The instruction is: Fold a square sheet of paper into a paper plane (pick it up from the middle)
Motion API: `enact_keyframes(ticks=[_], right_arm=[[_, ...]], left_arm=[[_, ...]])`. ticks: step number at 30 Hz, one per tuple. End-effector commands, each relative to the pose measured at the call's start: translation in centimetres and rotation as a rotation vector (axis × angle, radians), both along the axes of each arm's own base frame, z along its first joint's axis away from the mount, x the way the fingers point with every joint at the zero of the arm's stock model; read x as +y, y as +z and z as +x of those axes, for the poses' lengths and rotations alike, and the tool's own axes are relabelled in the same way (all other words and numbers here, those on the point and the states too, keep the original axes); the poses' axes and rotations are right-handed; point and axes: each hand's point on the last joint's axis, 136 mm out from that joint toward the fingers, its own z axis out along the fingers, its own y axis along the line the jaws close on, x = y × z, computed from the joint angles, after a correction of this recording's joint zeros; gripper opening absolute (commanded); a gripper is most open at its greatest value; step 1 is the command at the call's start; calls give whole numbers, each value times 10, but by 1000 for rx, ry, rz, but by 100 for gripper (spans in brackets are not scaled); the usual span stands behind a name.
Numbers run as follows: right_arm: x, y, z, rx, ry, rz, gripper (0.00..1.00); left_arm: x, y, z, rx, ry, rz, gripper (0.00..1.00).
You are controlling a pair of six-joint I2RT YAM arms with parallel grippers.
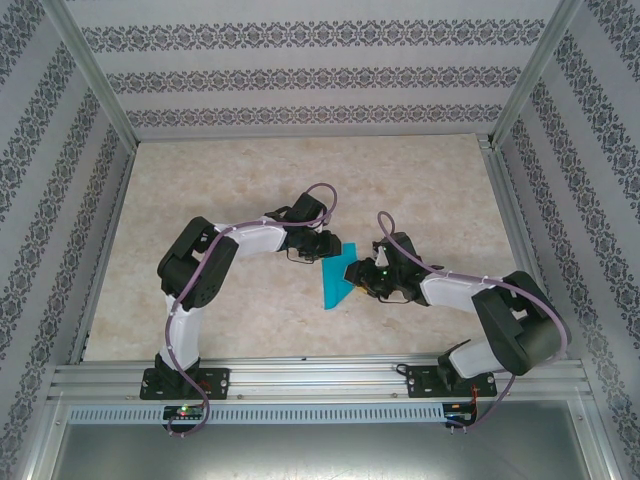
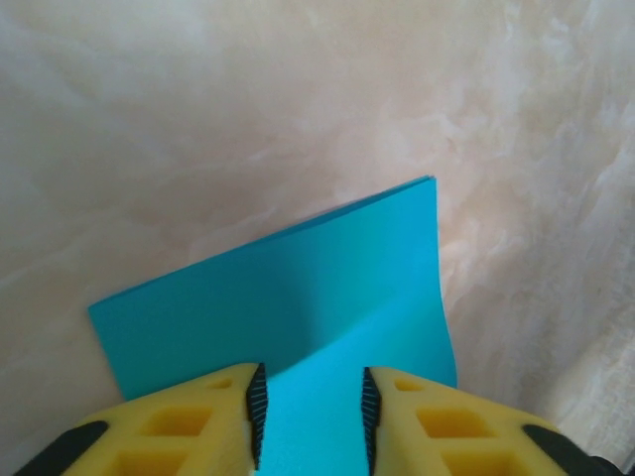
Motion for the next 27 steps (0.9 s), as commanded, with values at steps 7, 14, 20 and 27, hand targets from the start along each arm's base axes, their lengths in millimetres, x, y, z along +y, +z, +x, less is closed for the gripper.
enact_keyframes(ticks=[7,14,20,27], right_arm=[[-1,8,3,-27,-6,2,41],[1,9,5,-28,0,8,40],[0,10,5,-30,0,6,40],[1,11,7,-28,3,9,40]], left_arm=[[7,55,-20,-83,-63,-84,45],[7,58,-56,-60,-110,-125,34],[-8,54,-91,-4,-186,-213,36],[-27,59,-107,-14,-253,-242,36]])
